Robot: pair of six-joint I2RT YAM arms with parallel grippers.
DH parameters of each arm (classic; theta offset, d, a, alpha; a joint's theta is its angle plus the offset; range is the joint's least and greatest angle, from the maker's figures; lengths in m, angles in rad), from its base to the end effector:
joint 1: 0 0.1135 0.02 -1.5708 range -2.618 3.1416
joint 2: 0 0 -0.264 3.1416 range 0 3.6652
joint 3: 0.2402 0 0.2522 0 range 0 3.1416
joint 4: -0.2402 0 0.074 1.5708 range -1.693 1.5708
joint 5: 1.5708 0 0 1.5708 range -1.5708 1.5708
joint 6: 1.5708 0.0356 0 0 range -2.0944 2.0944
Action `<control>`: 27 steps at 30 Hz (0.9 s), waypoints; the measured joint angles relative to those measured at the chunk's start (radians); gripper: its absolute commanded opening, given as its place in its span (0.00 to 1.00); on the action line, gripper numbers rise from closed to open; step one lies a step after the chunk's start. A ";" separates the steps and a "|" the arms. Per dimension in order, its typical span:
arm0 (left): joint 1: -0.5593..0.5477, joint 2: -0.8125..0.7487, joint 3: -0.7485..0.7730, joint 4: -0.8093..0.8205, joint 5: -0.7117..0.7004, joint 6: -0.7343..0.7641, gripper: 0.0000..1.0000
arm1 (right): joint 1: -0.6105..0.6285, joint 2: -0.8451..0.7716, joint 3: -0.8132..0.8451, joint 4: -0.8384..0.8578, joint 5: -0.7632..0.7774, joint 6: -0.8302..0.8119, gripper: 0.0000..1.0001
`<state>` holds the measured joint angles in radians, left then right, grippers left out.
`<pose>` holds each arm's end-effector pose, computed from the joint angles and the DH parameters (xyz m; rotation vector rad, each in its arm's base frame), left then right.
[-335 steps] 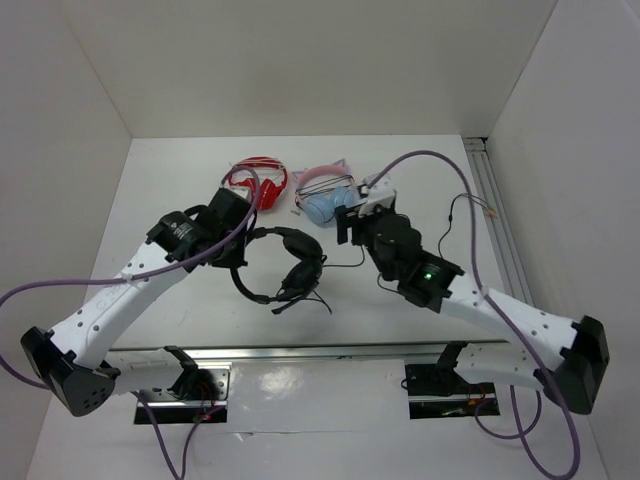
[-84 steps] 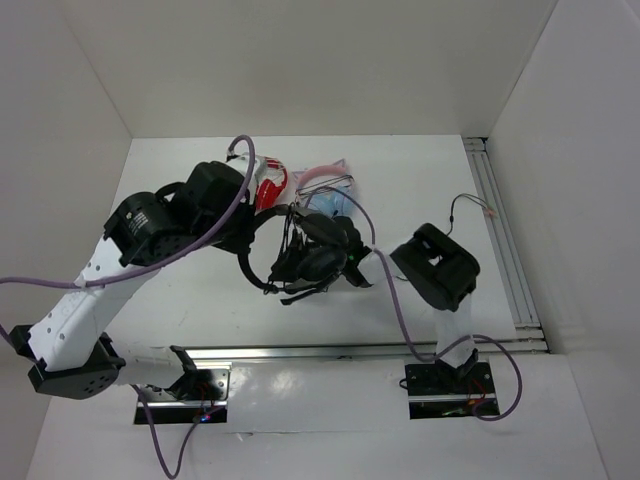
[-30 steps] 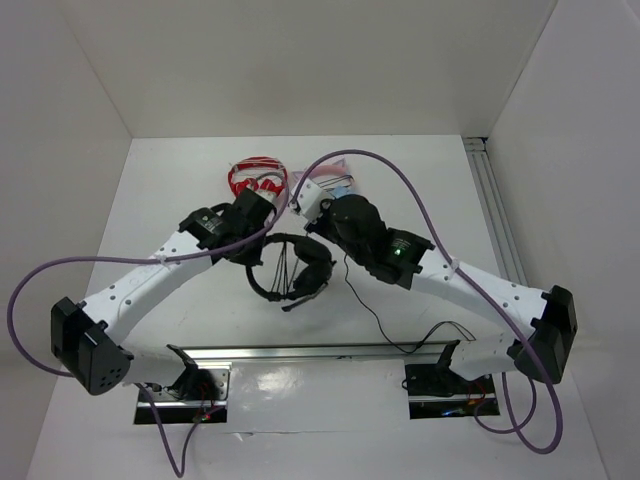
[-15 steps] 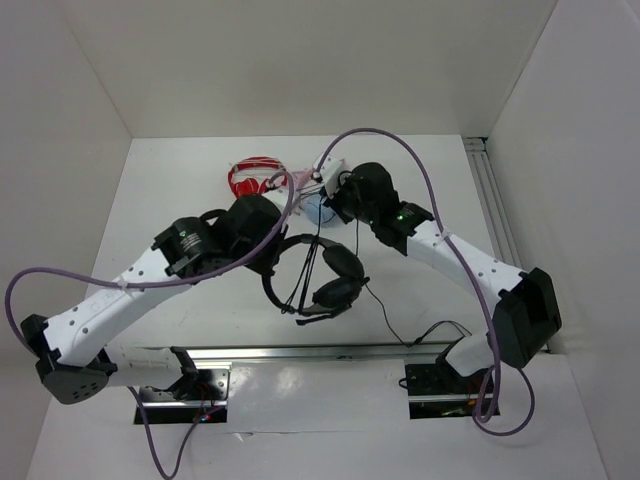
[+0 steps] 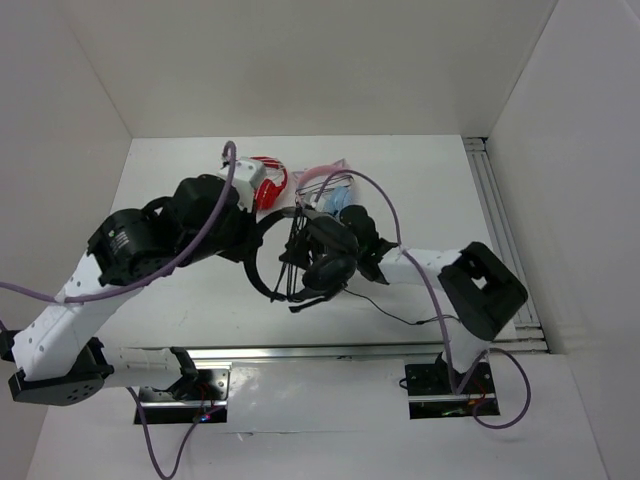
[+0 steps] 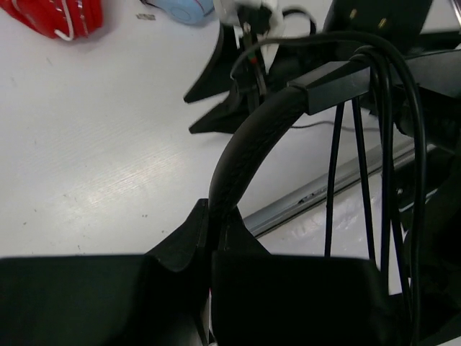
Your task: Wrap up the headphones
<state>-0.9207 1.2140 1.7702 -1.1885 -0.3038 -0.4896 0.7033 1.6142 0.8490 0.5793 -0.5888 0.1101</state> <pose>0.1242 -0.1458 0.4773 0.3040 2.1875 -0.4669 0.2553 0.2424 0.2317 -0.9605 1.5915 1.0936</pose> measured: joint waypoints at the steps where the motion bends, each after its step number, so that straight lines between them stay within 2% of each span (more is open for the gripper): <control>1: 0.000 0.000 0.030 -0.021 -0.019 -0.021 0.00 | 0.008 0.035 -0.016 0.052 -0.010 0.032 0.52; 6: 0.015 0.004 0.179 -0.125 -0.157 -0.116 0.00 | 0.010 0.205 -0.104 0.261 -0.043 0.166 0.51; 9: 0.082 0.003 0.233 -0.150 -0.234 -0.155 0.00 | 0.010 0.242 -0.184 0.361 -0.054 0.216 0.47; 10: 0.119 0.004 0.239 -0.149 -0.251 -0.162 0.00 | 0.010 0.242 -0.213 0.389 -0.055 0.229 0.41; 11: 0.158 0.006 0.242 -0.147 -0.260 -0.164 0.00 | 0.011 0.242 -0.242 0.420 -0.055 0.236 0.29; 13: 0.237 0.017 0.246 -0.127 -0.256 -0.155 0.00 | 0.013 0.241 -0.291 0.466 -0.057 0.252 0.21; 14: 0.297 0.031 0.246 -0.115 -0.248 -0.144 0.00 | 0.016 0.241 -0.313 0.481 -0.055 0.259 0.21; 16: 0.382 0.064 0.246 -0.091 -0.214 -0.133 0.00 | 0.024 0.234 -0.356 0.498 -0.049 0.263 0.01; 17: 0.425 0.084 0.246 -0.075 -0.195 -0.124 0.00 | 0.032 0.224 -0.378 0.499 -0.043 0.264 0.00; 22: 0.608 0.203 0.235 0.003 -0.116 -0.101 0.00 | 0.103 0.070 -0.475 0.467 0.043 0.252 0.00; 27: 0.720 0.243 0.124 0.069 -0.100 -0.096 0.00 | 0.307 -0.290 -0.475 0.259 0.253 0.180 0.00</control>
<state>-0.2005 1.4570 1.8938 -1.1191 -0.4042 -0.5858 1.0100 1.3243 0.3737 0.8387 -0.3359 0.2901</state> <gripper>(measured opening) 0.092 0.028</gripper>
